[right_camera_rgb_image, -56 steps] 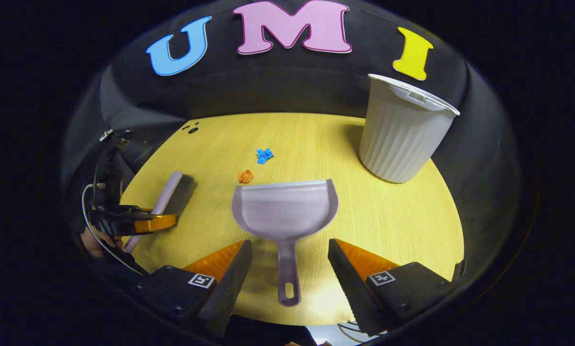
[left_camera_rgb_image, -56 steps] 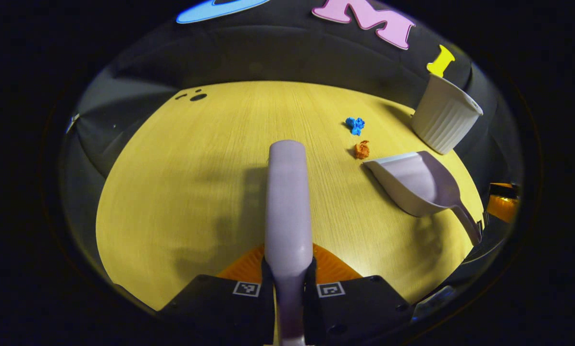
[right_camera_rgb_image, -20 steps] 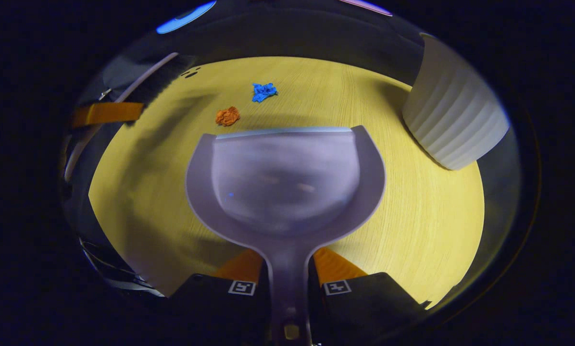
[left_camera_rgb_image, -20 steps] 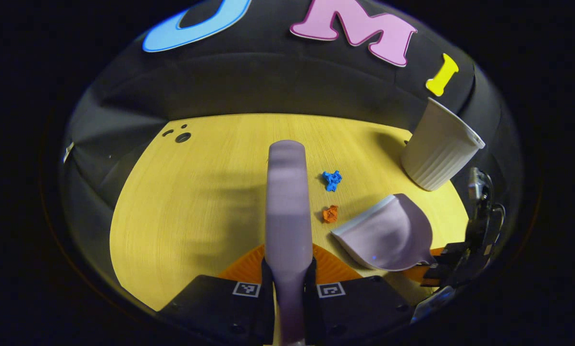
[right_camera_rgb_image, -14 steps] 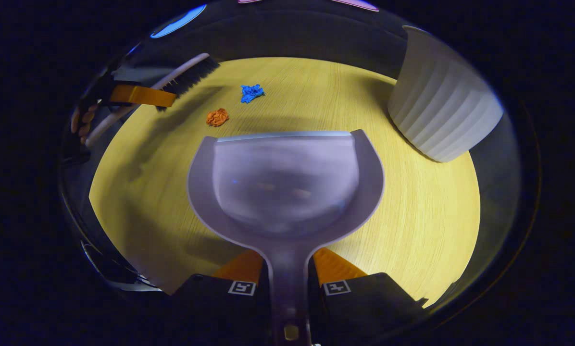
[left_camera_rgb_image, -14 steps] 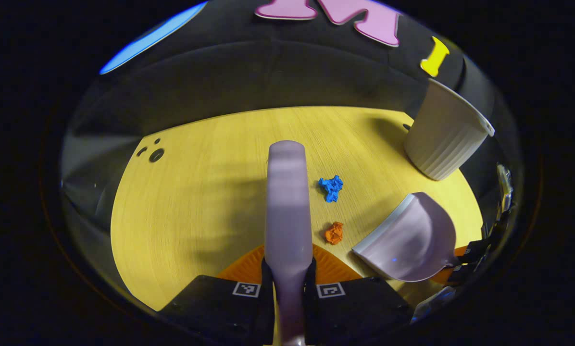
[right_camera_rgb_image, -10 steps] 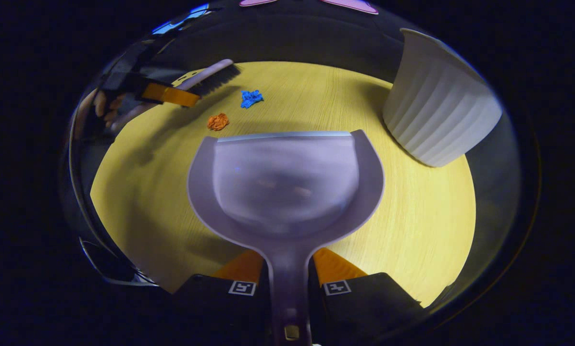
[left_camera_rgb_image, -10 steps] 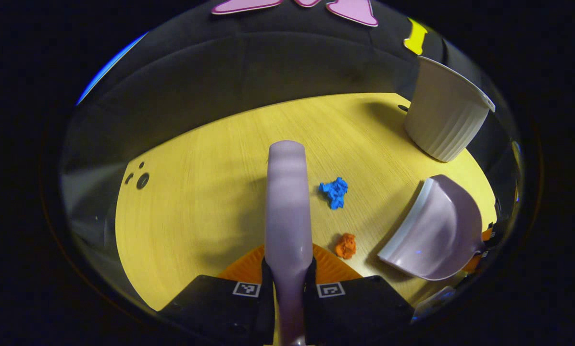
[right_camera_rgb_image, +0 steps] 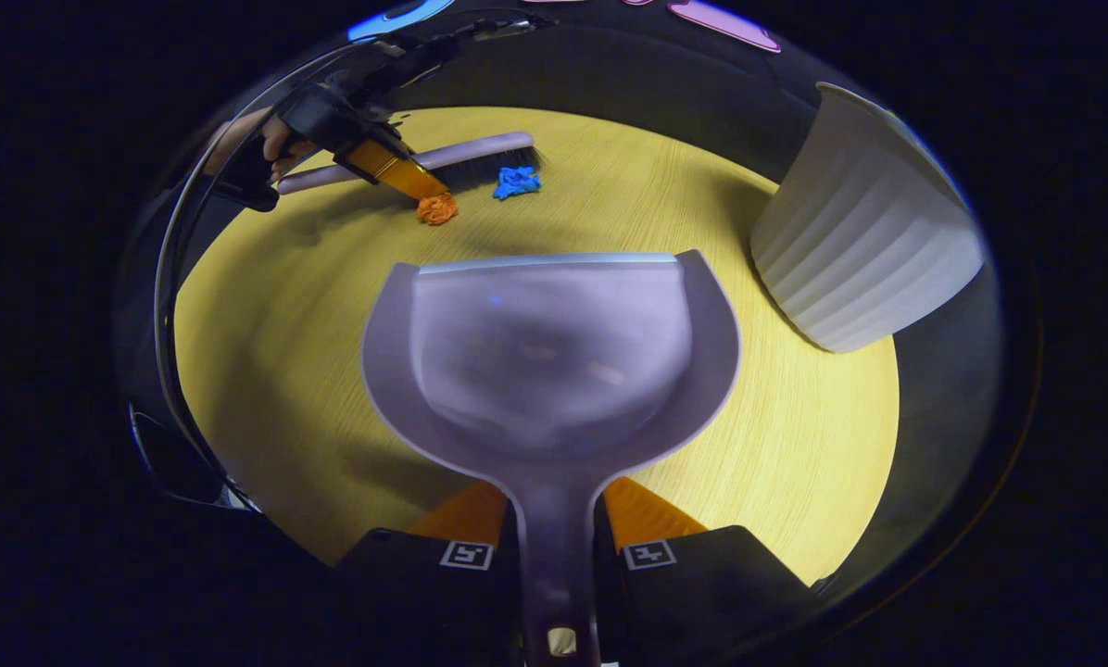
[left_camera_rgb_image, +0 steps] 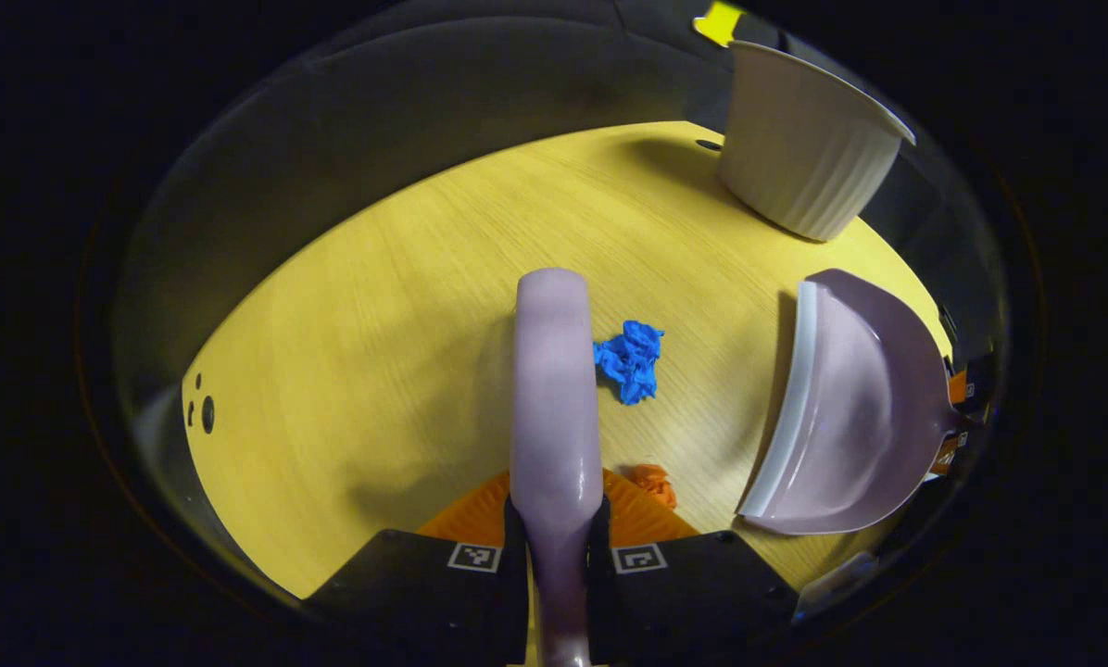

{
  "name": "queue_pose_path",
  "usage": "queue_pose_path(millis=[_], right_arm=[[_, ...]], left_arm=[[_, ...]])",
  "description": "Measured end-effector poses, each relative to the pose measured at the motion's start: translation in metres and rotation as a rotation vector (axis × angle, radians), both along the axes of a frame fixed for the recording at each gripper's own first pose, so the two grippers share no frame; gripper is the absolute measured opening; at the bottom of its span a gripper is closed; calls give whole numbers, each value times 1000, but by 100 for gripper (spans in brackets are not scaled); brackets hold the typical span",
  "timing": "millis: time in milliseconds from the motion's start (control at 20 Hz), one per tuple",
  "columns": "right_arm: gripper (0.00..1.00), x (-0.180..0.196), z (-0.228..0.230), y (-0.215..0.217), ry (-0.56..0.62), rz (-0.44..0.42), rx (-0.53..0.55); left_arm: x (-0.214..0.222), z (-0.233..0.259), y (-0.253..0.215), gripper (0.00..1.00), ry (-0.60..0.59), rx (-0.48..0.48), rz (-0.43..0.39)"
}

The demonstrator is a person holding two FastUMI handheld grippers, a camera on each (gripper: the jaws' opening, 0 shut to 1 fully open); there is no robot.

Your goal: Pick up the small broom and dustpan from the desktop, sweep the trash into the dustpan with the broom, and then empty the trash into the garbage bin.

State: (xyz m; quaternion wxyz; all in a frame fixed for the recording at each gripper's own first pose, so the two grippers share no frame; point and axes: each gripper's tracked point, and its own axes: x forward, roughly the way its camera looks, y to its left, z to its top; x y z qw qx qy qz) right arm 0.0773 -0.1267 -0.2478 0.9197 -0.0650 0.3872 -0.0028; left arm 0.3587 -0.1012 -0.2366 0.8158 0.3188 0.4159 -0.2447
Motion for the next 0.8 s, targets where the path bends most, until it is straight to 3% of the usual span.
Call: queue_pose_path(millis=[150,250,350,500,550,700,800], right_arm=[[36,-3,-6,4,7,21,4],[33,-3,-5,3,-1,29,-5],[36,-8,-6,3,0,35,-13],[33,-4,-2,-2,-20,50,-62],[36,-5,0,-3,-26,62,-84],[36,-7,0,-1,-16,47,-43],[36,-4,6,-2,-29,39,-51]], left_arm=[[-24,-14,-33,29,76,-35,-77],[-42,-21,-48,29,107,-8,-159],[-60,-25,-61,29,123,8,-233],[-98,-30,-81,29,282,-109,-254],[-110,-30,-79,26,307,-99,-270],[-129,-37,-88,29,308,-83,-303],[-127,-29,-89,28,275,-117,-276]])
